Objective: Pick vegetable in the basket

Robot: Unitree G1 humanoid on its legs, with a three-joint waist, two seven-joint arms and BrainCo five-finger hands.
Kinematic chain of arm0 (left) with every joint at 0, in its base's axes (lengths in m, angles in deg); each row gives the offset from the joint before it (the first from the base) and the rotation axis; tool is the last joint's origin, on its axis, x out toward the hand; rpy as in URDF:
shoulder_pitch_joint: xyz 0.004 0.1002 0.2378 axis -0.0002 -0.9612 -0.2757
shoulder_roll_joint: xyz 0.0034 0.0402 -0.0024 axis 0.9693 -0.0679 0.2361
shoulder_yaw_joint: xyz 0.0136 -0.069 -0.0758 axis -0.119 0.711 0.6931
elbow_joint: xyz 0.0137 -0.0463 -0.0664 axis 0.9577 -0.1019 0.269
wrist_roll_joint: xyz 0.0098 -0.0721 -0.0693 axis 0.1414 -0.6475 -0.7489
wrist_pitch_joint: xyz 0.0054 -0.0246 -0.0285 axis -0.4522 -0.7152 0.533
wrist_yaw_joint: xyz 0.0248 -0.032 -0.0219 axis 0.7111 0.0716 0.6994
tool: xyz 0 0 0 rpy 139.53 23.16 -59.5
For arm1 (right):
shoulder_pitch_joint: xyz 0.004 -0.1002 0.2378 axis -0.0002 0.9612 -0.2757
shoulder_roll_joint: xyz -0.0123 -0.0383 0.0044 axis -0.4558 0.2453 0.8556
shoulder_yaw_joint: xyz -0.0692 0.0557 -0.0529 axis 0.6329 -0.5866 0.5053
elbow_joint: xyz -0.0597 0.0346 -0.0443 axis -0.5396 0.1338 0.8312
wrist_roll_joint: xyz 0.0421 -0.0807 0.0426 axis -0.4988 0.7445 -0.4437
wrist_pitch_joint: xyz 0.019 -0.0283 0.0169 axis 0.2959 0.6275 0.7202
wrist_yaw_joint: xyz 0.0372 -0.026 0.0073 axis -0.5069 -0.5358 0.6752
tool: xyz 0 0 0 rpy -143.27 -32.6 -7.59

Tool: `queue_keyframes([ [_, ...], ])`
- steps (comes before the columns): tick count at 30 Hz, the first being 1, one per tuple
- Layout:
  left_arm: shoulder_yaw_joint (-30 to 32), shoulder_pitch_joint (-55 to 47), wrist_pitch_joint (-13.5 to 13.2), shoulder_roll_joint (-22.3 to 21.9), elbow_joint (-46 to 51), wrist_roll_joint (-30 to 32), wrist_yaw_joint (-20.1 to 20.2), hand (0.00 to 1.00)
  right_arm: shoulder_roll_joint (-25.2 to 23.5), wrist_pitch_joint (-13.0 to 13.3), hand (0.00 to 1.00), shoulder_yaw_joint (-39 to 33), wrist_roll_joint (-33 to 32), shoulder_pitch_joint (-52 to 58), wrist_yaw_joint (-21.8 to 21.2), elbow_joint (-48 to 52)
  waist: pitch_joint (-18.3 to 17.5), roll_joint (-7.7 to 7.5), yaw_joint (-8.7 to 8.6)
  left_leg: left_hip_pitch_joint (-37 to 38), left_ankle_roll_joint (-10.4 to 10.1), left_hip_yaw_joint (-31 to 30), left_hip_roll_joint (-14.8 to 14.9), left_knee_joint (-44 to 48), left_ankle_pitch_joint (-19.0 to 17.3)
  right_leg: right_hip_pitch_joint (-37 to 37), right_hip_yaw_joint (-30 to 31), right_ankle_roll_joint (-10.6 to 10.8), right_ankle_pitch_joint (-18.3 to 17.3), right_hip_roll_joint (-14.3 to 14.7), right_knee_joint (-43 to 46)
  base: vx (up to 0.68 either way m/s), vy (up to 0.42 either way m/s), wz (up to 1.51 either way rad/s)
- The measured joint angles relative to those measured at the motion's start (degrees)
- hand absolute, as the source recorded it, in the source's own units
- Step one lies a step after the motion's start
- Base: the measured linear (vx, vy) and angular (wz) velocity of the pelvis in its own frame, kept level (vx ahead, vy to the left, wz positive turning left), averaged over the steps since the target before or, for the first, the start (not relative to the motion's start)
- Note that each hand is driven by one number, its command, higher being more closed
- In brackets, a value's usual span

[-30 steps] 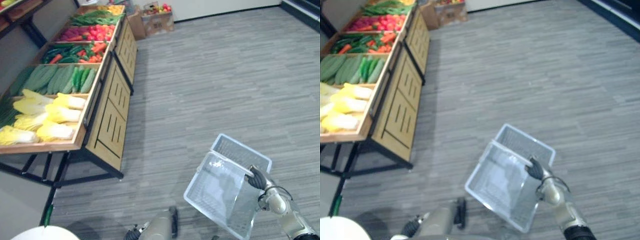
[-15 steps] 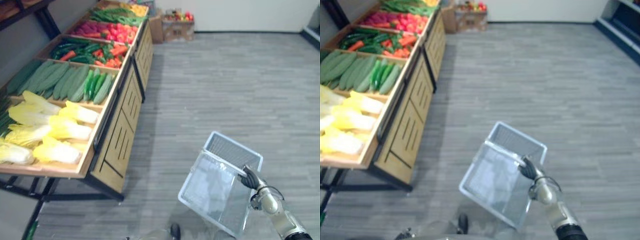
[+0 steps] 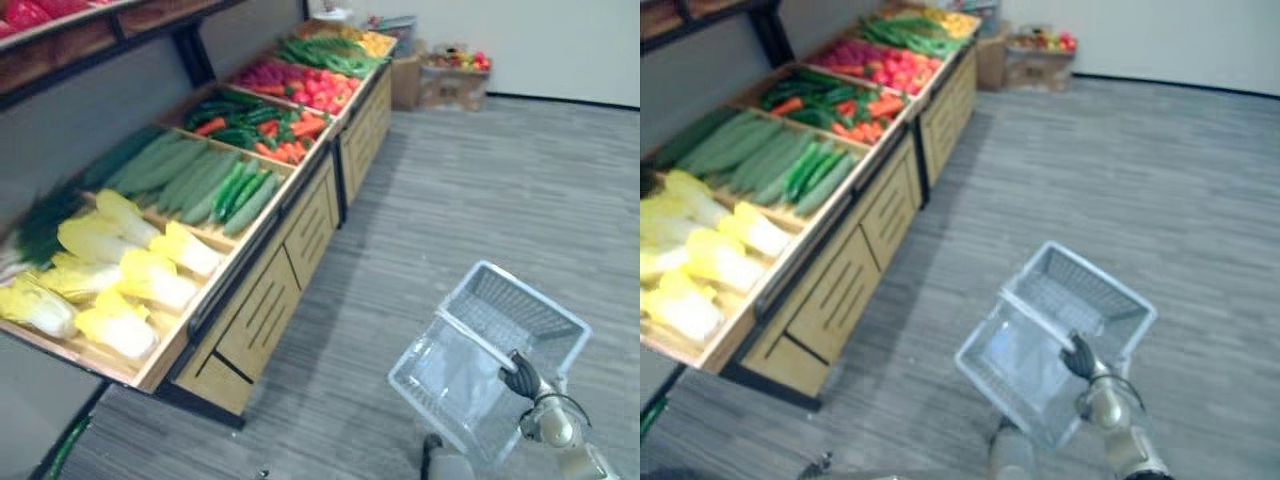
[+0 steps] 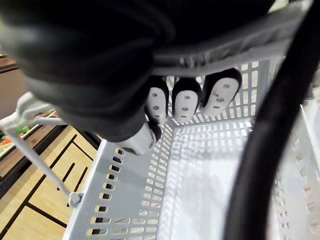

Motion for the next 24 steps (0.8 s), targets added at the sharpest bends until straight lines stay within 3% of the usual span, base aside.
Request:
queue_keyframes([
  [1, 0.47, -0.03, 0.01, -0.11, -0.01, -0.04, -0.01, 0.0, 0.07, -0.03, 1.0, 0.02, -0.24, 0.49, -0.05, -0.01, 0.04, 0.05, 0.05, -1.47, 0.07, 1.73, 0.68, 2.83, 2.54, 1.53, -1.27, -0.6, -0.74, -0.06, -0.1, 0.37, -0.373, 0.87],
  [2, 1.25, -0.15, 0.02, -0.31, 0.0, -0.03, -0.01, 0.0, 0.08, -0.04, 1.0, 0.21, -0.59, 1.67, -0.05, 0.0, 0.29, -0.41, 0.19, -3.21, 0.61, 5.16, 2.42, 7.26, 8.45, 5.25, -3.52, -1.58, -1.97, -0.35, -1.38, 0.27, -0.271, 0.7],
  [5, 1.94, -0.18, -0.04, -0.4, 0.39, -0.03, 0.06, 0.0, 0.16, 0.07, 1.0, -1.74, -1.46, 5.31, 0.01, 0.09, 0.64, -1.1, 0.65, -7.1, 1.9, 14.99, 6.55, 12.91, 8.68, 14.19, -10.82, -2.3, -3.25, -1.0, -6.82, 0.29, -0.31, 1.03],
  [6, 2.07, -0.3, 0.0, -0.49, 0.95, -0.02, 0.05, 0.0, 0.18, 0.08, 1.0, -2.86, -1.98, 6.24, 0.01, 0.11, 0.64, -1.13, 0.68, -9.0, 1.68, 17.03, 6.65, 12.7, 8.07, 15.77, -12.98, -2.01, -3.49, -1.23, -8.31, 0.23, -0.234, 1.33],
  [8, 2.42, -0.39, 0.0, -0.66, 1.71, -0.01, 0.04, 0.0, 0.07, -0.02, 1.0, -5.28, -2.04, 7.22, 0.02, -0.03, 0.65, -1.1, 0.69, -11.86, 1.48, 20.94, 6.06, 8.77, 7.18, 17.59, -17.05, -1.73, -3.65, -1.51, -10.22, 0.13, -0.113, 1.06],
  [11, 2.19, -0.28, 0.33, -0.75, 1.59, 0.22, -0.03, 0.0, -0.06, -0.09, 1.0, -7.59, -2.13, 7.3, 0.18, -0.38, 0.7, -1.08, 0.59, -11.6, 0.77, 29.31, 2.97, -7.36, 7.16, 19.76, -21.88, -0.87, -3.82, -1.57, -12.53, 0.13, -0.006, 0.81],
  [13, 1.78, -0.54, 0.34, -0.91, 1.53, 0.24, -0.03, 0.0, -0.14, -0.08, 1.0, -8.72, -2.44, 6.97, 0.29, -2.15, 0.8, -0.68, 0.78, -9.83, 0.54, 33.61, 0.51, -18.8, 10.33, 20.99, -23.66, 0.14, -3.55, -0.64, -14.39, 0.17, 0.079, 0.5],
  [14, 1.87, -1.17, 0.34, -1.72, 1.48, 0.22, -0.08, 0.0, -0.11, -0.12, 1.0, -9.78, -2.68, 6.35, 0.53, -3.97, 0.69, 0.78, 1.19, -8.7, 1.2, 36.28, 0.41, -24.84, 13.53, 21.73, -24.38, 1.13, -4.11, 1.11, -14.79, 0.17, 0.13, 0.26],
  [15, 1.98, -1.38, 0.33, -2.04, 1.44, 0.22, -0.09, 0.0, -0.22, -0.12, 1.0, -10.33, -2.97, 5.99, 0.82, -5.04, 0.81, 1.35, 1.43, -8.29, 3.91, 36.49, 0.59, -25.75, 14.92, 22.23, -24.55, 1.65, -4.61, 1.88, -14.58, 0.2, 0.174, 0.26],
  [16, 3.36, -1.47, 0.33, -1.84, 1.33, 0.21, -0.06, 0.0, -1.23, -0.21, 1.0, -10.79, -3.2, 4.47, 1.47, -8.89, 0.87, 0.23, 1.59, -7.58, 6.31, 36.66, -0.58, -25.76, 14.64, 23.06, -24.53, 2.46, -5.31, 0.78, -13.56, 0.18, 0.143, 0.21],
  [18, 3.91, -1.78, 0.36, -1.56, 1.14, 0.22, -0.06, 0.0, -1.11, -0.3, 1.0, -11.38, -4.35, 2.5, 2.1, -13.16, 1.04, -0.89, 1.69, -6.82, 7.11, 36.09, -2.83, -25.84, 12.61, 23.16, -24.57, 4.34, -6.7, -1.44, -11.5, 0.2, 0.132, 0.22],
  [20, 4.27, -2.05, 0.59, -1.7, 0.68, 0.27, -0.04, 0.0, -1.07, -0.37, 1.0, -13.76, -5.21, 1.98, 2.68, -16.35, 1.1, -1.08, 1.47, -4.99, 8.48, 34.68, -5.91, -27.26, 11.13, 22.44, -23.05, 6.13, -8.15, -5.45, -4.92, 0.26, 0.164, 0.42],
  [21, 4.03, -2.45, 0.75, -1.76, -0.18, 0.49, -0.02, 0.0, -0.4, -1.01, 1.0, -17.65, -5.27, 1.66, 4.09, -17.92, 0.94, -0.63, 1.06, -1.99, 8.71, 33.34, -8.19, -29.17, 10.75, 19.04, -18.86, 6.31, -8.22, -9.71, 7.51, 0.31, 0.201, 0.54],
  [22, 3.75, -2.63, 0.77, -1.56, -0.2, 0.55, -0.02, 0.0, 0.25, -1.33, 1.0, -18.7, -5.29, 1.58, 4.48, -18.07, 1.05, -0.93, 1.04, -0.94, 9.1, 32.52, -9.09, -29.4, 10.37, 17.53, -17.02, 7.07, -7.55, -11.49, 13.26, 0.38, 0.215, 0.75],
  [23, 3.36, -2.64, 1.07, -0.84, -0.44, 0.54, 0.01, 0.0, 1.32, -1.79, 1.0, -19.48, -5.36, 1.66, 4.53, -19.18, 1.27, -2.21, 0.82, 1.31, 9.61, 30.48, -10.73, -29.43, 9.29, 13.52, -12.27, 7.14, -2.7, -14.65, 24.89, 0.34, 0.119, 0.88],
  [24, 2.87, -2.7, 1.32, -0.18, -0.51, 0.55, 0.13, 0.0, 0.98, -1.93, 1.0, -19.43, -5.53, 1.71, 4.51, -20.6, 1.56, -2.76, 0.19, 3.79, 10.61, 27.41, -11.15, -29.47, 8.41, 10.24, -8.17, 6.42, 3.38, -15.44, 34.0, 0.42, 0.093, 1.25],
])
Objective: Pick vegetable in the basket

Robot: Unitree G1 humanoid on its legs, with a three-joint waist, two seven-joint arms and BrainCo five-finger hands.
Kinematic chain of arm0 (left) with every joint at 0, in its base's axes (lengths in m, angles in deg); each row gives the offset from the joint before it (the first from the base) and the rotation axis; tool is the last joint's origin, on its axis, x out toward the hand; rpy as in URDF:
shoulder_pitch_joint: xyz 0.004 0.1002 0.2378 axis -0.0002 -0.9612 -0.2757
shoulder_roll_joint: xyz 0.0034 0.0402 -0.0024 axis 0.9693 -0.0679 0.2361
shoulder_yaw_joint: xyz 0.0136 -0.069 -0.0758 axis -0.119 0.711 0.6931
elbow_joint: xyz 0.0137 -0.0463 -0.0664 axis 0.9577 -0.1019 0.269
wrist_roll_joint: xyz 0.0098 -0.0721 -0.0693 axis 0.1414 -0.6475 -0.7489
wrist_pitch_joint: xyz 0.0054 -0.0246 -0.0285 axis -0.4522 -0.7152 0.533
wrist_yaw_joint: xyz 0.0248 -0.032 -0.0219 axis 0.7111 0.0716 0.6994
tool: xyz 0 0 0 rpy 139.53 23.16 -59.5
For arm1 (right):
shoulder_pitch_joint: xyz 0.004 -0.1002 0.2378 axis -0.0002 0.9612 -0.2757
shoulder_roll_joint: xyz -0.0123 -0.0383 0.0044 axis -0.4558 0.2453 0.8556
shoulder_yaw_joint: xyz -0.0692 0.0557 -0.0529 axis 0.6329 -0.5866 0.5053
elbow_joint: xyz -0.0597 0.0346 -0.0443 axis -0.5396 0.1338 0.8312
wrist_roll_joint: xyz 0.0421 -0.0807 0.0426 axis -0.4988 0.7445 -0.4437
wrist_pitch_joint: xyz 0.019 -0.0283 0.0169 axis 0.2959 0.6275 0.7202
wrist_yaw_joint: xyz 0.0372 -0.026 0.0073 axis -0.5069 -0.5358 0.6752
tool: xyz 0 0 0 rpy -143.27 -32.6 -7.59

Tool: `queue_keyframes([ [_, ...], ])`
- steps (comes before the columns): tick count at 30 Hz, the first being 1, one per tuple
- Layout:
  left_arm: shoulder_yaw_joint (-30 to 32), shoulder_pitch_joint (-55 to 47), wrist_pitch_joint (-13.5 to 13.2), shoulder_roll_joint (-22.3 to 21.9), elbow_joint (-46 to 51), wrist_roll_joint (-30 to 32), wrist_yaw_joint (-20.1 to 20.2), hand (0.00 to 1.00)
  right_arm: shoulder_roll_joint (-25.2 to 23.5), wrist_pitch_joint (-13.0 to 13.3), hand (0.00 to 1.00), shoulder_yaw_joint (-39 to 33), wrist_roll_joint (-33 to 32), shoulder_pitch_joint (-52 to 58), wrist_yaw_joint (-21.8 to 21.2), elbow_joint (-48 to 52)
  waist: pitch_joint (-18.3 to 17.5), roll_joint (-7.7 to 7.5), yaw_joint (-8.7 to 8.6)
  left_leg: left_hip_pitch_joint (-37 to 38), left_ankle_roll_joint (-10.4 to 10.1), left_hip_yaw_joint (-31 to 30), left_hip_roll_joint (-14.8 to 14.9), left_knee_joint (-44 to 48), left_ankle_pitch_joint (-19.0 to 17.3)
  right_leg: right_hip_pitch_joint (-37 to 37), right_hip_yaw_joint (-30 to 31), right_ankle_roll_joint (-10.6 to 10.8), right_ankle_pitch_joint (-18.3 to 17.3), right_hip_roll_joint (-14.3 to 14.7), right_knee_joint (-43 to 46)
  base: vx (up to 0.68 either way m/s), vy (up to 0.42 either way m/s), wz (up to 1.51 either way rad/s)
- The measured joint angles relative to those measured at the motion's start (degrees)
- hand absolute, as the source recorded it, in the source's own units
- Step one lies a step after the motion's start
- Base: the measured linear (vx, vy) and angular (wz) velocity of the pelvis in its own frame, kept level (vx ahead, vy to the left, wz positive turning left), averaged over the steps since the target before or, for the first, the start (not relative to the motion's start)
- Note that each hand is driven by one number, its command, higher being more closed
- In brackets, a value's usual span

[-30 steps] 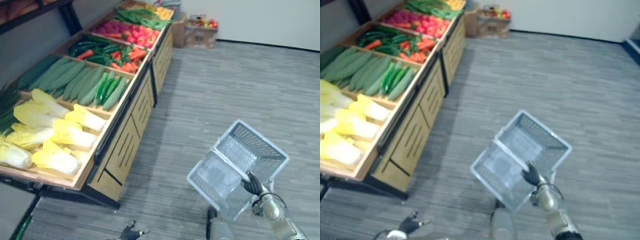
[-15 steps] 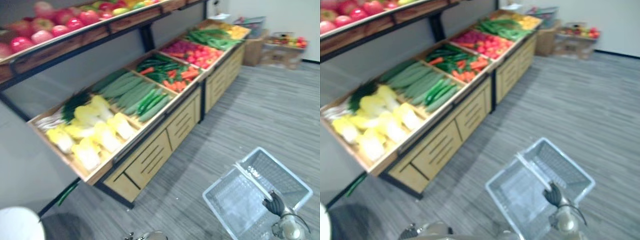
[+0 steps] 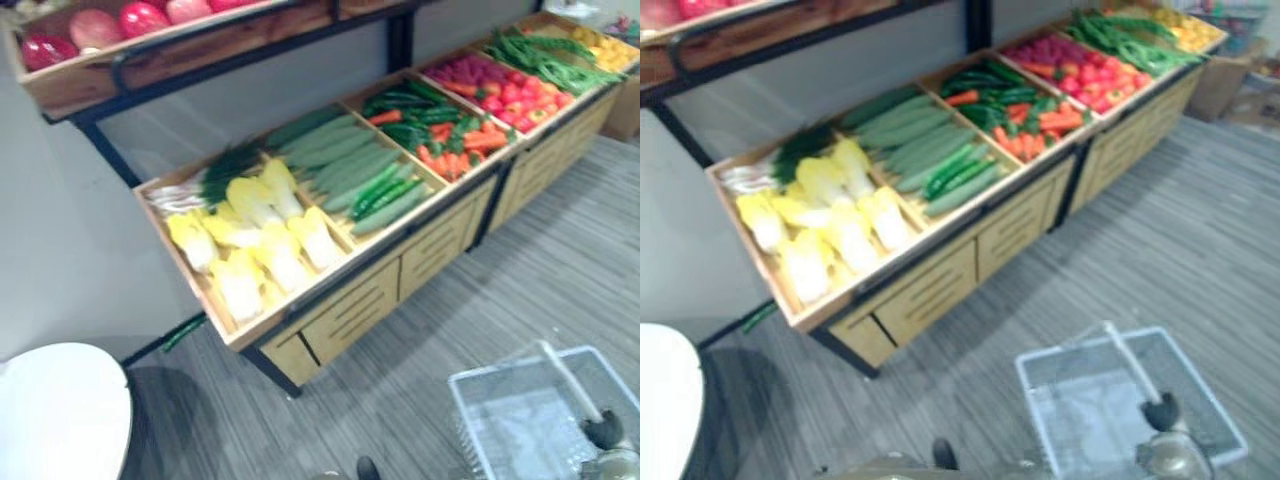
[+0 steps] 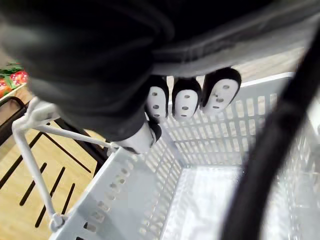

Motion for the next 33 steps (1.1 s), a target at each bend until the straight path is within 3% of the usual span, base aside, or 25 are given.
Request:
queue_keyframes([
  [1, -0.74, 0.02, 0.05, 0.69, 0.02, 0.0, 0.06, 0.0, -1.51, -0.15, 1.0, 0.05, -0.87, 0.19, -0.17, -0.53, 0.31, -0.25, -0.66, 2.13, 0.79, -2.99, 0.21, 0.01, -0.78, -3.02, 2.8, -1.64, -1.47, 0.84, 6.34, 0.41, 0.032, 1.13],
  [3, -1.54, 0.18, 0.17, 1.09, 0.05, -0.01, -0.02, 0.0, -2.62, -0.24, 1.0, 0.29, -0.98, 0.44, -0.34, -0.99, 0.64, -0.19, -0.96, 3.49, 0.82, -4.98, 0.84, -0.05, -1.28, -6.12, 4.36, -4.01, -3.42, 2.3, 8.78, 0.28, -0.027, 0.87],
  [4, -1.57, 0.44, 0.18, 1.32, 0.15, -0.16, -0.06, 0.0, -3.07, -0.25, 1.0, 0.43, -1.08, 0.42, -0.68, -1.6, 0.73, -0.11, -1.53, 4.46, 0.33, -7.31, 1.31, 0.07, -0.99, -8.47, 4.42, -4.19, -5.55, 3.34, 7.31, 0.23, -0.056, 1.01],
  [5, -1.53, 0.55, 0.12, 1.31, 0.53, -0.34, -0.04, 0.0, -3.21, -0.27, 1.0, 0.39, -1.47, 0.4, -0.72, -1.61, 0.8, 0.17, -1.91, 4.96, 0.28, -9.4, 1.48, 0.04, -0.97, -9.94, 4.46, -3.92, -6.37, 3.92, 4.09, 0.37, -0.1, 1.25],
  [8, -0.93, 1.81, -0.17, 0.21, 1.84, -0.66, 0.34, 0.0, -3.7, -0.41, 1.0, -1.14, -2.06, 0.39, -0.79, -1.64, 1.51, 0.73, -1.86, 5.96, -1.06, -14.23, 2.7, -0.07, -1.48, -11.98, 8.35, -3.95, -6.51, 7.46, -16.44, 0.33, -0.155, 1.01],
  [10, 1.25, 2.47, -0.21, -0.93, 2.15, -0.65, 0.32, 0.0, -6.75, -0.45, 1.0, -3.3, -3.29, 0.13, -0.77, -1.74, 1.56, 0.62, -1.37, 6.11, -3.94, -16.84, 5.34, 1.1, -3.22, -10.2, 12.6, -2.73, -4.93, 10.52, -34.69, 0.35, -0.337, 0.8],
  [12, 2.82, 2.89, -0.26, -1.05, 2.18, -0.58, 0.39, 0.0, -8.76, -0.56, 1.0, -6.37, -4.45, 0.1, -0.33, -2.16, 1.56, -0.36, -1.04, 6.0, -6.17, -18.31, 6.49, 2.37, -4.87, -8.78, 14.39, -2.72, -1.87, 10.76, -42.89, 0.29, -0.416, 0.68],
  [13, 5.88, 3.17, -0.21, -0.63, 1.89, -0.58, 0.22, 0.0, -11.07, -0.54, 1.0, -8.94, -5.7, 0.72, -0.34, -2.75, 1.8, -2.94, -0.09, 5.83, -8.88, -19.22, 7.74, 4.27, -8.62, -7.87, 13.61, -0.75, 3.72, 10.17, -45.13, 0.27, -0.544, 0.56],
  [14, 7.05, 3.5, -0.19, -0.7, 1.8, -0.58, 0.23, 0.0, -11.59, -0.6, 1.0, -10.37, -6.18, 0.73, -0.25, -3.34, 1.64, -2.57, -0.04, 6.0, -9.26, -19.0, 9.12, 4.68, -9.9, -7.9, 12.12, -0.6, 5.04, 10.73, -43.86, 0.27, -0.573, 0.61],
  [16, 7.68, 3.1, -0.2, -2.24, 1.54, -0.46, 0.33, 0.0, -11.89, -0.65, 1.0, -13.17, -7.3, 1.2, 0.03, -4.37, 0.75, 0.07, -0.15, 6.18, -10.56, -17.39, 13.53, 4.69, -10.4, -8.07, 8.61, -2.19, 2.39, 13.07, -40.57, 0.23, -0.39, 0.45],
  [18, 10.82, 3.07, -0.3, -3.55, 1.5, -0.5, 0.13, 0.0, -13.3, -0.68, 1.0, -16.18, -9.5, 1.34, 0.29, -5.06, 0.59, 1.13, -0.42, 6.15, -12.96, -14.39, 16.02, 5.2, -5.18, -7.66, 5.76, -4.29, -1.66, 13.96, -37.1, 0.32, -0.436, 0.54],
  [23, 19.18, 3.28, 0.05, -6.06, 1.77, -1.02, -0.86, 0.0, -14.55, -1.44, 1.0, -21.32, -12.97, 2.18, 0.6, -8.9, 0.75, 1.46, -0.31, 0.62, -13.7, -13.67, 18.11, 18.85, 0.51, -0.74, -0.11, -6.26, -4.64, 13.35, -37.78, 0.2, -0.267, 0.59],
  [25, 21.49, 3.0, 0.26, -6.75, 2.29, -1.03, -1.07, 0.0, -15.27, -2.03, 1.0, -23.34, -13.21, 2.9, 0.57, -9.02, 0.73, 1.36, -0.17, -0.47, -13.3, -10.27, 19.67, 21.83, 3.22, 2.52, -1.89, -6.57, -4.74, 13.08, -40.51, 0.16, -0.177, 0.38],
  [28, 25.8, 3.84, 0.32, -8.18, 3.59, -1.18, -3.41, 0.0, -15.84, -2.31, 1.0, -26.14, -15.69, 3.85, 0.68, -9.06, 0.72, 1.33, -0.58, -0.91, -12.9, -2.35, 21.46, 17.32, 1.64, 4.45, -4.13, -6.43, -4.45, 12.49, -42.86, 0.08, -0.04, 0.36],
  [30, 28.71, 4.38, 0.27, -9.16, 4.05, -1.18, -5.02, 0.0, -16.02, -2.41, 1.0, -27.06, -16.83, 3.74, 0.69, -9.06, 0.69, 1.32, -0.39, -0.83, -12.01, -1.18, 21.72, 11.73, 2.16, 4.52, -4.37, -5.9, -4.15, 12.3, -43.23, 0.05, 0.07, 0.05],
  [31, 30.2, 4.75, 0.27, -9.84, 4.23, -1.19, -6.07, 0.0, -16.19, -2.4, 1.0, -27.29, -17.29, 3.58, 0.72, -9.06, 0.65, 1.4, -0.31, -0.86, -11.01, -1.22, 21.75, 8.66, 5.55, 4.06, -4.25, -5.37, -3.88, 12.29, -43.19, 0.02, 0.162, -0.19],
  [32, 30.76, 4.67, 0.28, -10.16, 4.58, -1.21, -6.86, 0.0, -16.38, -2.41, 1.0, -27.57, -17.44, 3.51, 0.76, -9.12, 0.34, 1.57, -0.12, -0.79, -11.3, -0.92, 21.39, 7.67, 7.57, 3.62, -3.53, -4.77, -3.58, 12.57, -43.29, 0.04, 0.227, -0.21],
  [33, 31.65, 4.4, 0.31, -10.1, 5.08, -1.4, -7.81, 0.0, -17.18, -2.41, 1.0, -27.59, -17.75, 3.71, 0.83, -9.23, -1.51, 1.26, -0.34, -0.36, -11.72, -0.63, 20.6, 5.54, 7.19, 3.51, -2.82, -3.55, -2.73, 12.22, -44.71, 0.05, 0.208, -0.17],
])
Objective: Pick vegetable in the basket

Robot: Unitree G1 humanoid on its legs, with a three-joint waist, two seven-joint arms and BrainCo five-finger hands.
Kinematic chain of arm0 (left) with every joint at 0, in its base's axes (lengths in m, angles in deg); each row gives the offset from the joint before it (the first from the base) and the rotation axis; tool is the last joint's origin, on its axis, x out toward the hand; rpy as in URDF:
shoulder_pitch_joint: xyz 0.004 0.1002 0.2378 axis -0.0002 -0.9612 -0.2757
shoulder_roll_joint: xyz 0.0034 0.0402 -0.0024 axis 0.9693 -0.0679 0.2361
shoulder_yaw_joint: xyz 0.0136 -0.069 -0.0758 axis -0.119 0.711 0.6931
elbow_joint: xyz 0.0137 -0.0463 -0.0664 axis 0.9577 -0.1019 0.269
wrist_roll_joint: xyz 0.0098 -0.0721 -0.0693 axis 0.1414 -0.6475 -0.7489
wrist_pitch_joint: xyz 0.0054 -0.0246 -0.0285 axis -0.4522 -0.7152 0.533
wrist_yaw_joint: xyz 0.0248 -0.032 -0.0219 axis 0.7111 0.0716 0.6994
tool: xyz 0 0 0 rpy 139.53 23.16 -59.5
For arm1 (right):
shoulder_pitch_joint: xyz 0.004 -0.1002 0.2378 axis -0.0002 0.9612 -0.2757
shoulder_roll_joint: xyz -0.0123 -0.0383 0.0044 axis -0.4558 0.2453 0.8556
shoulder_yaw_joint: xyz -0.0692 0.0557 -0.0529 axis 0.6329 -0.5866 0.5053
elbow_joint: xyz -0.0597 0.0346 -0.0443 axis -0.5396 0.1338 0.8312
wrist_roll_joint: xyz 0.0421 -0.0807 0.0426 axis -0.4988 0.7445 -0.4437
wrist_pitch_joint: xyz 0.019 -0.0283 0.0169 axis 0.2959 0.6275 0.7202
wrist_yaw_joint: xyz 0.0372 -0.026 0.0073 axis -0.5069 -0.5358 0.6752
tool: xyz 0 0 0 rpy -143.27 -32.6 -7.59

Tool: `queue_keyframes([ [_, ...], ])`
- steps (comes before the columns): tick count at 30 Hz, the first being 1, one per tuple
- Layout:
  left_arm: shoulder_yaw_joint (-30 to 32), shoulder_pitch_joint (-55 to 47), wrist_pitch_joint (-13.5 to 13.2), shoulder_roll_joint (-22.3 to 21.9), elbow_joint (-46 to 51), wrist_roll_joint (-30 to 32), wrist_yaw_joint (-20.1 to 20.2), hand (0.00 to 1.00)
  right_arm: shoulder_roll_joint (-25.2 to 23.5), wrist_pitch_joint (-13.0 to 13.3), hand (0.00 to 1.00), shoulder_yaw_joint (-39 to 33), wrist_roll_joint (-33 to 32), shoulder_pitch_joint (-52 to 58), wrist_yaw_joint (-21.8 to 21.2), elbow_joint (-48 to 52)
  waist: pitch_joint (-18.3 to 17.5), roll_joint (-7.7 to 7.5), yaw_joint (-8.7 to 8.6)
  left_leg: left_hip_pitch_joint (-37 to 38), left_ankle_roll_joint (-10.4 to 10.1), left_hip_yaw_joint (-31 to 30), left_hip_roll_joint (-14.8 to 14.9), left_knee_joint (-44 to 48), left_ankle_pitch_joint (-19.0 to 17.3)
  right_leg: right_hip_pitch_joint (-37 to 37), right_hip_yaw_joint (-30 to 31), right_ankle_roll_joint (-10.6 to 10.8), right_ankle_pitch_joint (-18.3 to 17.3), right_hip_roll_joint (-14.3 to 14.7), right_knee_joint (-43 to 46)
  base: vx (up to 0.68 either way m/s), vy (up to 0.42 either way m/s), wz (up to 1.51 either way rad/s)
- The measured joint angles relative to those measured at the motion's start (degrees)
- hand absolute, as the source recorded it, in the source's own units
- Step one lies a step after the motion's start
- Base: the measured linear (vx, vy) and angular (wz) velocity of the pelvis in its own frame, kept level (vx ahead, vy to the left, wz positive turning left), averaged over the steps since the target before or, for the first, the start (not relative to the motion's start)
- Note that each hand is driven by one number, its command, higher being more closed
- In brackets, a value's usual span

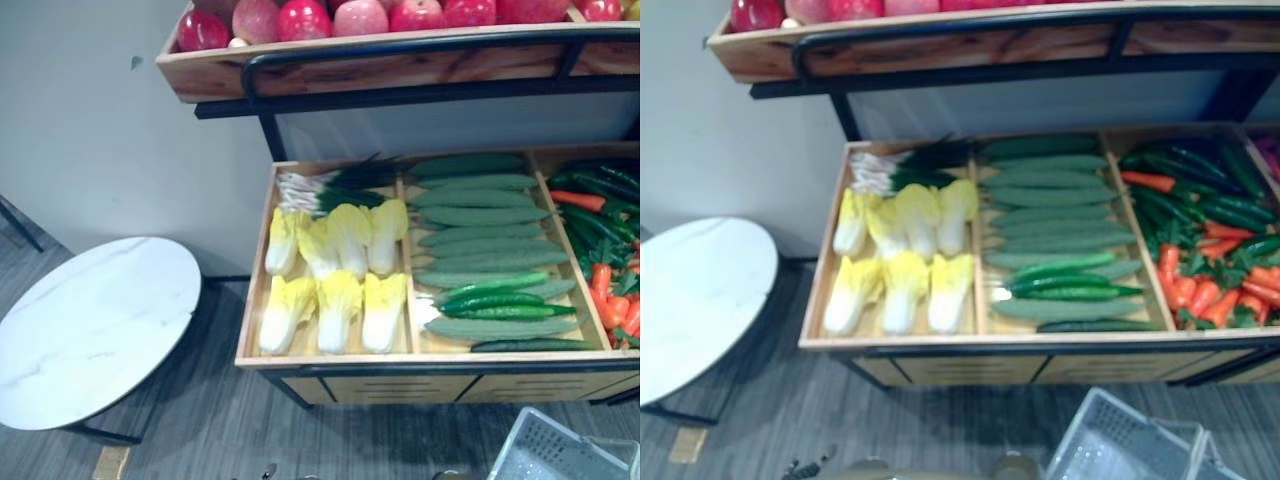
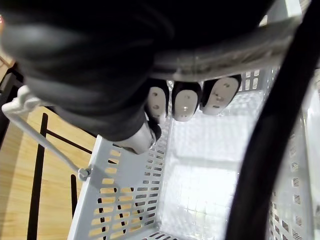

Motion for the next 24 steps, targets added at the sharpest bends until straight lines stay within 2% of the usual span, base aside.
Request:
queue_keyframes([
  [2, 0.09, -0.31, -0.11, 0.11, 3.08, -1.19, -1.93, 0.0, -1.68, 0.04, 1.0, -0.45, -0.07, 0.2, 0.9, -0.41, -1.85, -1.38, -0.03, 0.76, -0.19, 2.04, -1.68, -3.35, -0.13, -0.07, 0.45, 1.07, 2.42, -0.73, -2.81, 0.06, 0.233, -0.08],
  [4, -0.24, 0.05, -0.62, 0.02, 6.17, -1.5, -3.68, 0.0, -2.63, 0.09, 1.0, -0.54, -0.11, 0.09, 1.34, -0.77, -2.2, -1.68, 0.07, 1.75, -1.37, 2.79, -2.6, -5.15, -0.96, 0.46, 0.7, 1.83, 4.15, -0.75, -4.71, 0.0, 0.186, -0.08],
  [7, -3.17, -1.21, -1.23, -0.11, 13.47, -1.53, -6.01, 0.0, -3.72, 0.09, 1.0, -0.45, -0.15, 0.5, 2.12, -0.77, -2.29, -1.24, -0.03, 3.4, -1.99, 2.98, -3.78, -7.24, -2.0, 1.57, 1.06, 2.49, 5.6, -1.18, -6.48, -0.06, 0.112, -0.05],
  [9, -6.78, -3.51, -3.01, -0.33, 21.36, -1.12, -8.9, 0.0, -4.2, 0.15, 1.0, 0.46, -0.13, 1.08, 2.48, -0.72, -2.77, -0.38, 0.24, 3.45, -2.09, 4.04, -3.96, -8.24, -3.34, 1.55, 1.2, 2.4, 6.73, -1.02, -7.65, -0.12, 0.089, -0.09],
  [14, -12.8, -7.38, -4.32, -1.07, 30.7, 3.07, -14.56, 0.0, -4.32, 0.51, 1.0, 6.87, -0.1, 3.23, 3.66, -0.62, -3.31, -0.24, 0.25, 3.59, -1.94, 4.34, -4.38, -8.38, -4.23, 2.55, 1.81, 2.7, 8.41, -0.84, -10.53, -0.08, 0.01, -0.08],
  [16, -18.37, -9.4, -4.5, -1.33, 37.2, 4.66, -16.38, 0.0, -4.42, 0.53, 1.0, 10.2, 0.16, 4.79, 3.81, -0.67, -3.65, 0.26, 0.29, 3.61, -2.03, 4.41, -4.24, -8.57, -4.1, 2.56, 1.92, 2.77, 8.44, -0.55, -10.7, -0.03, -0.006, 0.01],
  [20, -24.46, -10.73, -6.21, -1.27, 44.61, 10.3, -17.72, 0.0, -4.77, 0.52, 1.0, 14.13, 0.11, 6.26, 4.51, -0.82, -3.86, 0.28, 0.18, 4.08, -2.3, 4.68, -3.53, -8.82, -3.99, 3.32, 2.47, 2.52, 8.62, 0.82, -11.9, 0.02, -0.017, -0.04],
  [24, -28.07, -10.34, -6.33, -1.17, 46.39, 12.53, -17.64, 0.0, -4.78, 0.57, 1.0, 16.59, 0.13, 6.63, 4.73, -1.18, -4.31, -0.1, 0.08, 4.6, -3.17, 5.68, -2.61, -8.83, -3.78, 3.23, 3.7, 2.03, 9.39, 2.18, -12.72, 0.06, -0.019, -0.18],
])
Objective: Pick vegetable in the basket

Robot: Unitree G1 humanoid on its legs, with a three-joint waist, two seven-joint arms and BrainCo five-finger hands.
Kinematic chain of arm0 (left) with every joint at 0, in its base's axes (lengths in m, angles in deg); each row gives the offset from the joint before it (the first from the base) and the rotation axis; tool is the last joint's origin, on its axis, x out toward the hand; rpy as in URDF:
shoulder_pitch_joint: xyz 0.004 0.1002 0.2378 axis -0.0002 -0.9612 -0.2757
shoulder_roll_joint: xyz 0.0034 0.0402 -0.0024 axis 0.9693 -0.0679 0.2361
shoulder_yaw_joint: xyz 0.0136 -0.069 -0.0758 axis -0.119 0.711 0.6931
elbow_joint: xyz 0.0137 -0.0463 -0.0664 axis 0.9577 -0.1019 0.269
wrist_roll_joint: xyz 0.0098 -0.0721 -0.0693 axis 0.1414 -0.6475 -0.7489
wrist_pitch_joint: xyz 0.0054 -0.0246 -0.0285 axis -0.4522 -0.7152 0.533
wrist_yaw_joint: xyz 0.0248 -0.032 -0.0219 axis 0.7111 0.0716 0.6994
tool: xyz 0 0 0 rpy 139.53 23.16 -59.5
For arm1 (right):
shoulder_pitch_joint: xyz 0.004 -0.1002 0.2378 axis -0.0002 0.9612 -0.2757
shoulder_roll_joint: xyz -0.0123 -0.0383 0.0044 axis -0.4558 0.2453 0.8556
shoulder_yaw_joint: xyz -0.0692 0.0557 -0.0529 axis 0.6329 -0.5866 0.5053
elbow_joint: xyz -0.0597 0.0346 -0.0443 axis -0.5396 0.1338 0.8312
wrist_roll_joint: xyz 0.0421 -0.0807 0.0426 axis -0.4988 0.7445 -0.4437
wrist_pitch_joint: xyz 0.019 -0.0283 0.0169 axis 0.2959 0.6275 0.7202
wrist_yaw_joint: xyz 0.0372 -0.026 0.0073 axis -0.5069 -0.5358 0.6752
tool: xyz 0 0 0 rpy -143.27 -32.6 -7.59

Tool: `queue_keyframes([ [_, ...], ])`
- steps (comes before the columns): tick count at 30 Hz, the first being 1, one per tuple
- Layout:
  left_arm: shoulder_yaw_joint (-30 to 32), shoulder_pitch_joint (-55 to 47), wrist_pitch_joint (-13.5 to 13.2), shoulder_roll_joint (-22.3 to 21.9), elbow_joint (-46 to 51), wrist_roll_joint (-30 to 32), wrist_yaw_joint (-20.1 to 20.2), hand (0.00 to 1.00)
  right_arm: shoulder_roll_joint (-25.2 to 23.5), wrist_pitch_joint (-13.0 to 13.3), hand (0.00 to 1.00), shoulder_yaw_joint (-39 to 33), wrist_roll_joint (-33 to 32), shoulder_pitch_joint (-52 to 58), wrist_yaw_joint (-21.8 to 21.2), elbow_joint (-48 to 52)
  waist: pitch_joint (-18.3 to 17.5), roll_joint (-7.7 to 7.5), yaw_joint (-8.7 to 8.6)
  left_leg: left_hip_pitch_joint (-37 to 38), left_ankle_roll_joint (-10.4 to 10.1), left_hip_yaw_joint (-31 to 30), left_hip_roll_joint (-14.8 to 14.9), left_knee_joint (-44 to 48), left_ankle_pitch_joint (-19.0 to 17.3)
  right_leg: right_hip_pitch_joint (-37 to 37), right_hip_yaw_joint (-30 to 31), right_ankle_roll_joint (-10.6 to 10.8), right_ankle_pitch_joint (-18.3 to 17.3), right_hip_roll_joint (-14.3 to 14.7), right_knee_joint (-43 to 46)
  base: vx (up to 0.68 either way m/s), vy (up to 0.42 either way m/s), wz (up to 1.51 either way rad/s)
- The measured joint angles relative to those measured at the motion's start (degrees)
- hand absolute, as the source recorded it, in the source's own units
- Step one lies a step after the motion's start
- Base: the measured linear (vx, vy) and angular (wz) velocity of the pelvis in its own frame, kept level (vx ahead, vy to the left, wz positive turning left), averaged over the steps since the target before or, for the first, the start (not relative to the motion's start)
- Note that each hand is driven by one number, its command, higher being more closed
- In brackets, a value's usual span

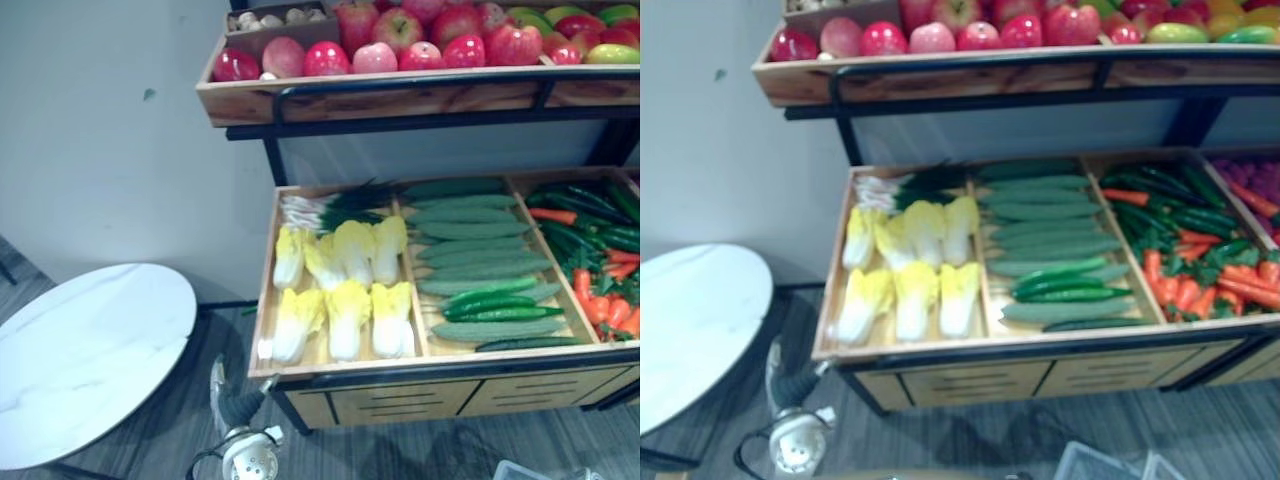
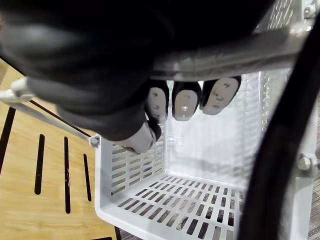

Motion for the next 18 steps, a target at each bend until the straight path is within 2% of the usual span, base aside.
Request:
queue_keyframes([
  [6, -2.26, 4.47, 0.2, 2.21, 0.02, 4.42, -0.43, 0.0, 0.2, 0.07, 1.0, 1.55, 0.43, -0.26, 0.31, -0.32, -0.25, -0.3, -0.16, 0.56, -0.17, 0.69, -0.02, -0.51, -0.05, 0.05, 0.79, 0.06, 0.39, 0.45, -0.84, 0.06, 0.005, -0.06],
  [11, -1.83, 9.75, 1.03, 4.36, -3.43, 4.48, -4.77, 0.0, 0.29, 0.07, 1.0, 2.17, 1.12, -1.11, 0.34, -0.76, -0.44, -0.65, -0.48, 1.04, -0.22, 1.91, -0.15, -0.9, -0.35, -0.01, 1.88, -0.07, 0.91, 0.76, -1.97, 0.01, -0.005, -0.12],
  [14, -0.47, 12.0, 1.52, 5.02, -7.21, 4.46, -6.44, 0.0, 0.35, 0.07, 1.0, 2.29, 1.13, -1.81, 0.47, -0.89, -0.44, -0.67, -1.55, 0.84, -0.25, 2.31, -0.23, -0.9, -0.45, -0.07, 2.23, -0.1, 1.44, 0.91, -2.92, -0.01, -0.012, -0.07],
  [18, 0.67, 13.65, 2.77, 5.93, -10.6, 4.17, -8.15, 0.0, 1.12, 0.17, 1.0, 2.76, 1.1, -3.09, 1.16, -2.16, -0.44, -0.67, -1.86, 0.12, -0.35, 3.48, -0.32, -0.77, -0.72, -1.75, 3.9, -0.14, 1.75, 1.13, -3.15, -0.03, -0.021, -0.21],
])
